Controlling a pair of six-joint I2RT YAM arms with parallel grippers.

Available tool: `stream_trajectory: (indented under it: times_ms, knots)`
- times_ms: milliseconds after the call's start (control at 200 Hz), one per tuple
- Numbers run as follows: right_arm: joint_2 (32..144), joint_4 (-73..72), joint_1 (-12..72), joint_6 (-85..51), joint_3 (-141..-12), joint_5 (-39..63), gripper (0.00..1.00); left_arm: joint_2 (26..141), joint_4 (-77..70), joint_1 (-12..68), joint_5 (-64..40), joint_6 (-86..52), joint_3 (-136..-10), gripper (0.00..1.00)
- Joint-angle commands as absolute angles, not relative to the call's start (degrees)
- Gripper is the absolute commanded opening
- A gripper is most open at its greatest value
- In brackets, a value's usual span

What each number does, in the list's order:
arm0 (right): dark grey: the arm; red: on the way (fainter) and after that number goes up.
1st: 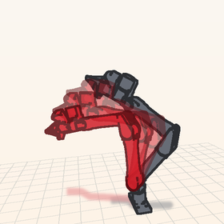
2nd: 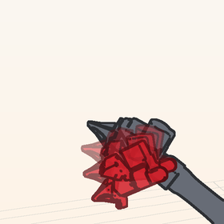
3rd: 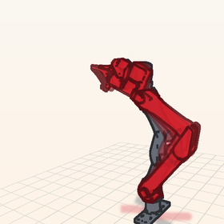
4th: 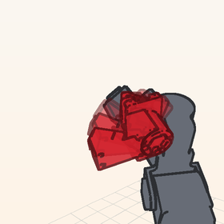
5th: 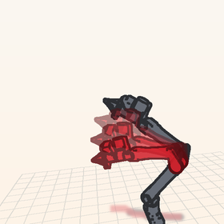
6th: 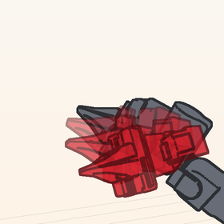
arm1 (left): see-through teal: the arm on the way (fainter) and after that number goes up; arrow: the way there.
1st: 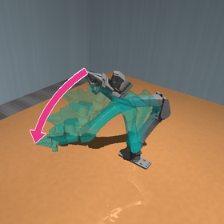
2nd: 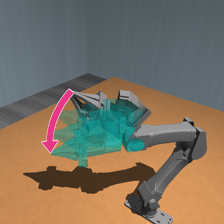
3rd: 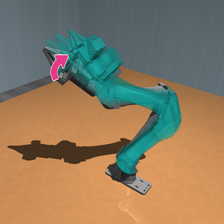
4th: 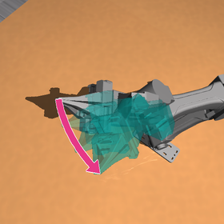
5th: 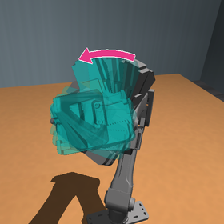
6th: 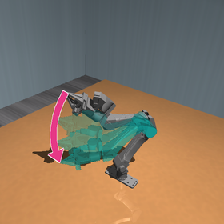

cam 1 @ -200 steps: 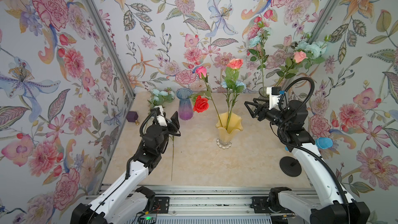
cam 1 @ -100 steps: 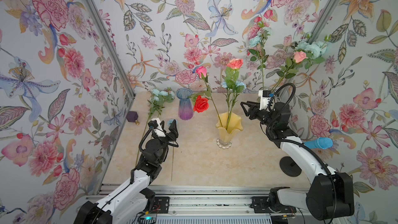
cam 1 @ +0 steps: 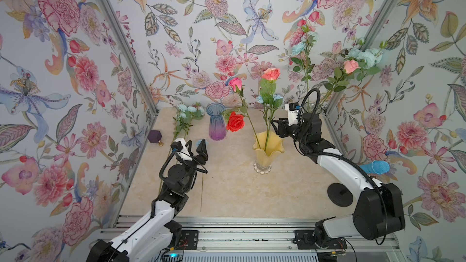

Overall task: Pick out blue flowers from the vase
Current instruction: Place the flower at the center of the board.

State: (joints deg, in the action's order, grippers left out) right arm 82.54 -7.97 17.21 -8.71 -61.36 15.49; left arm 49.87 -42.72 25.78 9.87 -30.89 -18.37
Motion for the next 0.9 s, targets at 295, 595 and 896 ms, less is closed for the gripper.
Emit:
stream_trajectory:
  times_ms: [295,595,896]
  knots:
    - [81.7,-0.8,18.9,-3.3,-64.2,12.1,0.56,50.3,-45.0,25.7,10.7,-31.9,-17.6,0.70]
    - [77.4,-0.8,19.9,-2.9,-59.7,16.1,0.60,51.0,-45.6,25.8,10.2,-32.0,-17.7,0.70]
    - [77.5,-0.4,20.1,-2.8,-60.2,16.6,0.63,51.6,-45.9,26.3,10.5,-32.0,-17.8,0.70]
